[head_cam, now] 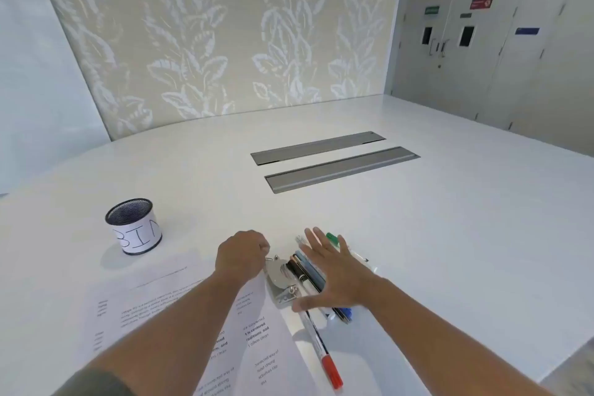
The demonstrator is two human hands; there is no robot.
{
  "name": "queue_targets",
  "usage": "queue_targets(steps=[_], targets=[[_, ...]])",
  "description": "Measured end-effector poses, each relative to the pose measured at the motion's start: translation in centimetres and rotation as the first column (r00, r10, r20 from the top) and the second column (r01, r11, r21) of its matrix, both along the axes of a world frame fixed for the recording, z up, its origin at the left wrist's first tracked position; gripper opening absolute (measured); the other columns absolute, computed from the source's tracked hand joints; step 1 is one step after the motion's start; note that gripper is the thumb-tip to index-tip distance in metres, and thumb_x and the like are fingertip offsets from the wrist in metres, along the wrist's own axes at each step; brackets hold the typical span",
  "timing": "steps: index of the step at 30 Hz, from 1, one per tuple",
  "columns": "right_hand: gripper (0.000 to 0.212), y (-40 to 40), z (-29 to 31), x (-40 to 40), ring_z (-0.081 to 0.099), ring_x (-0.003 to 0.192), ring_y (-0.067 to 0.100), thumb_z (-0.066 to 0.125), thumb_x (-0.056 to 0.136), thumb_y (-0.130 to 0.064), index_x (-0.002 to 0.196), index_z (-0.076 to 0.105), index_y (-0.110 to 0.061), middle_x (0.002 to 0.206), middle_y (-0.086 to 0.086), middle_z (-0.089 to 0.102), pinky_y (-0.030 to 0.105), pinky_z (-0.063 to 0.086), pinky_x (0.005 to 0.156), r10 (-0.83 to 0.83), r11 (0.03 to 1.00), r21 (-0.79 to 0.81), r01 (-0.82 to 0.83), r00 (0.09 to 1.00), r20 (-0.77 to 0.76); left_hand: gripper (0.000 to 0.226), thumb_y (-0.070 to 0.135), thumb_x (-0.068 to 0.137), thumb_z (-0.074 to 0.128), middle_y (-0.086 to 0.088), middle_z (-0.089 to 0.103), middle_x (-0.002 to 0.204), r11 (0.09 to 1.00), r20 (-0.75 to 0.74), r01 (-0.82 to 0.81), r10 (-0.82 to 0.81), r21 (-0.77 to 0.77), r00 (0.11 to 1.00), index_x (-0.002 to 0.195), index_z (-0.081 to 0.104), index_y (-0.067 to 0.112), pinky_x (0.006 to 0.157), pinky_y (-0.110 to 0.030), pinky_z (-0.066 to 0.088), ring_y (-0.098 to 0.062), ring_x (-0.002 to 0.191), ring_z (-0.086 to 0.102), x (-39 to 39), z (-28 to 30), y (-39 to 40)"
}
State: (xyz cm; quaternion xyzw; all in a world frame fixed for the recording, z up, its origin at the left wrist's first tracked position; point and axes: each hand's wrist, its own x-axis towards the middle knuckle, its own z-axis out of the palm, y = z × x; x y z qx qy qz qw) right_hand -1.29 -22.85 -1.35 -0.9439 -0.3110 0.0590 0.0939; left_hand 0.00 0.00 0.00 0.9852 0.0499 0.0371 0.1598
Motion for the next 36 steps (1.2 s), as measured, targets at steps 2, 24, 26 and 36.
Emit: queue_targets(steps=[2, 24, 26, 36], targets=[[0.128, 0.0, -0.5, -0.6, -0.040, 0.138, 0.001, 0.042, 0.062, -0.096, 0.157, -0.007, -0.025, 0.157, -0.012, -0.033, 0.052, -0.018, 0.118, 0.057, 0.998, 0.006, -0.057, 0.998, -0.017, 0.018, 0.015, 0.082, 0.055, 0.010, 0.066, 0.086, 1.000, -0.042, -0.016, 0.015, -0.027, 0.999, 0.079, 0.069, 0.026, 0.069, -0.026, 0.045, -0.020, 0.079, 0.059, -0.1, -0.3, 0.0], [0.093, -3.8, -2.8, 0.3, -0.011, 0.150, 0.004, 0.025, 0.081, -0.084, 0.153, 0.030, -0.024, 0.166, -0.008, 0.002, 0.046, -0.006, 0.122, -0.150, 0.988, -0.011, 0.152, 0.982, 0.113, 0.008, 0.030, 0.091, 0.065, 0.017, 0.068, 0.098, 0.991, -0.076, -0.084, 0.076, -0.108, 0.994, 0.089, 0.070, 0.034, 0.075, -0.025, 0.043, -0.011, 0.093, 0.061, 0.3, -2.1, 0.4], [0.090, -3.8, -2.9, 0.4, 0.002, 0.151, 0.006, 0.025, 0.081, -0.084, 0.148, 0.039, -0.025, 0.164, -0.009, 0.014, 0.043, 0.001, 0.122, -0.187, 0.982, 0.012, 0.187, 0.975, 0.122, 0.008, 0.033, 0.092, 0.065, 0.016, 0.067, 0.099, 0.995, -0.076, -0.073, 0.067, -0.075, 0.995, 0.086, 0.069, 0.033, 0.074, -0.025, 0.043, -0.012, 0.093, 0.061, 0.5, -2.1, 0.5], [0.066, -2.3, -5.0, 0.1, 0.008, 0.148, 0.017, 0.028, 0.089, -0.069, 0.137, 0.042, -0.026, 0.156, -0.001, 0.027, 0.054, 0.007, 0.117, -0.358, 0.934, 0.063, 0.353, 0.911, 0.207, 0.024, 0.014, 0.091, 0.054, -0.008, 0.062, 0.077, 0.997, -0.182, -0.041, 0.029, -0.063, 0.983, 0.070, 0.058, 0.001, 0.051, -0.026, 0.026, -0.031, 0.087, 0.055, 1.0, -2.2, 0.3]])
